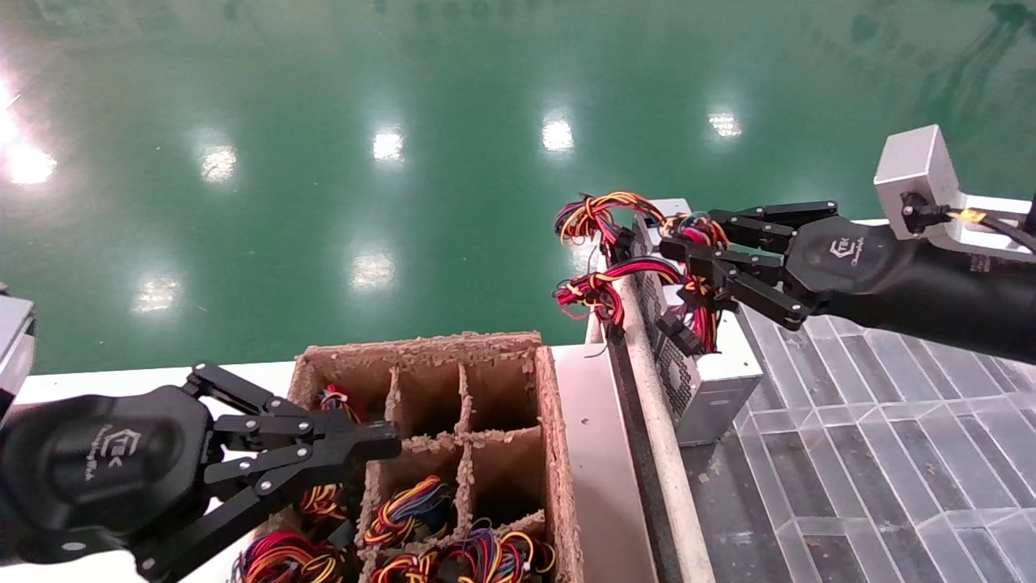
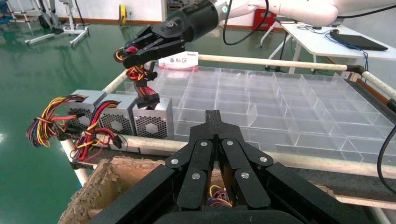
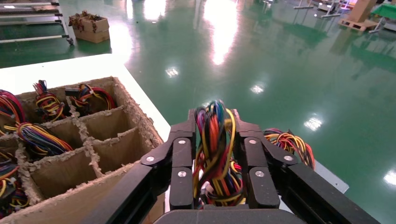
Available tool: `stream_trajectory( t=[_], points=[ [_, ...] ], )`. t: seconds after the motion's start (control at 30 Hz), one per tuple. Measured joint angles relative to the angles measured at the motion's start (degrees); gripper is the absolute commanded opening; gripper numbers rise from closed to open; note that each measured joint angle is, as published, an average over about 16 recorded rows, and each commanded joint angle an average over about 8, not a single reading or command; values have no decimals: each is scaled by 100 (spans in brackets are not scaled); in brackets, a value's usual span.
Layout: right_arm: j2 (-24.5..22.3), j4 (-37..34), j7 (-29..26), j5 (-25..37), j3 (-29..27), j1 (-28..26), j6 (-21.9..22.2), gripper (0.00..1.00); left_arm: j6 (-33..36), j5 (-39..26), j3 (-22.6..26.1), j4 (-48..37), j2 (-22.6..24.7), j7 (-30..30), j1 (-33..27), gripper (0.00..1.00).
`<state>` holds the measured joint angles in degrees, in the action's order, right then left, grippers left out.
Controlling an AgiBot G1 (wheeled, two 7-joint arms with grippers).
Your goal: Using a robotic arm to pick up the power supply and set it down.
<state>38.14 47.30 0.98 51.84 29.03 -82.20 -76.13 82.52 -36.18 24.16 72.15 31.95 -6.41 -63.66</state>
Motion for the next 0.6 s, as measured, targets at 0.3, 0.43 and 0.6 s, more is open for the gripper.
stream_trajectory(
  t=[0.3, 0.43, 0.6],
  points=[
    [-87, 462, -190, 37, -15, -98, 115, 100, 0, 0, 0, 0, 0, 0, 0, 0],
    [-106, 645, -248, 19, -44, -85, 141, 100, 0, 0, 0, 0, 0, 0, 0, 0],
    [-117, 833, -297, -48, -114, 7, 114, 100, 0, 0, 0, 0, 0, 0, 0, 0]
  ],
)
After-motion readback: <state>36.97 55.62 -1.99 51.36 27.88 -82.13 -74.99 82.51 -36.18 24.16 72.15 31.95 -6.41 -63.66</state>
